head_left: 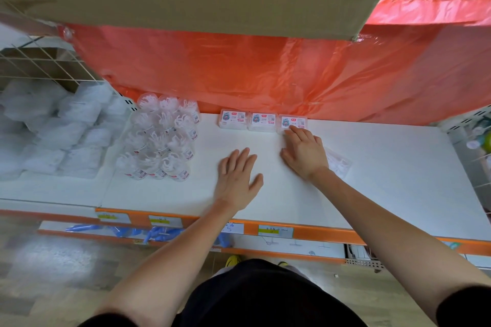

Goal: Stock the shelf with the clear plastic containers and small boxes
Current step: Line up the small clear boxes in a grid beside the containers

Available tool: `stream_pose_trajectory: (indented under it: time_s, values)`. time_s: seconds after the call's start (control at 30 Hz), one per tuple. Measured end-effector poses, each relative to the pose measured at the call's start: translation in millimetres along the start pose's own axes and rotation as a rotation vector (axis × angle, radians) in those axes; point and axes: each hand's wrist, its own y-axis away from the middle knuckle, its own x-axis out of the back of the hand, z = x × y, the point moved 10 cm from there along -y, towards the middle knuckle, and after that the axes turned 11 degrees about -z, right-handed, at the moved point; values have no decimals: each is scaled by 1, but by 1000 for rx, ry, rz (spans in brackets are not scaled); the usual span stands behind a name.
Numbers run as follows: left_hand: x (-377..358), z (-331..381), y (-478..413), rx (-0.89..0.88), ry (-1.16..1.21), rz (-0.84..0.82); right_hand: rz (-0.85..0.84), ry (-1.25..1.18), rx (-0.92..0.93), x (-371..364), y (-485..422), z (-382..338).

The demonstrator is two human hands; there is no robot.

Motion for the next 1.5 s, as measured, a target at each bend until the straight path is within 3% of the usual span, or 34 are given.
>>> stream_pose_trajectory:
  time_s: [0.2, 0.33, 0.67, 0.8, 0.97, 1.1, 1.23, 1.33, 1.5]
  values:
    - [1, 0, 1, -3, 21, 13, 22, -43, 39, 1, 4, 1]
    - [0, 0, 1, -6, 31, 7, 128, -76, 42, 11, 20, 10]
    - [3, -4, 3, -18, 62, 50, 215, -199, -256, 3, 84, 81]
    - [0, -4, 2, -39, 129, -19, 208, -380, -356, -4, 92, 101]
    - [-3, -14, -6, 14, 425, -125, 188, -573, -286, -11, 89, 88]
    - [18, -10, 8, 157, 814, 41, 101, -560, -129, -17, 83, 50]
    - [7, 17, 21, 292, 1352, -254, 35, -627, 2, -22, 82, 11]
    - [7, 30, 28, 226, 1469, -420, 50, -653, 50, -21, 83, -4]
    - [12, 23, 33, 147, 1535, -336, 48, -874, 82, -17, 90, -11]
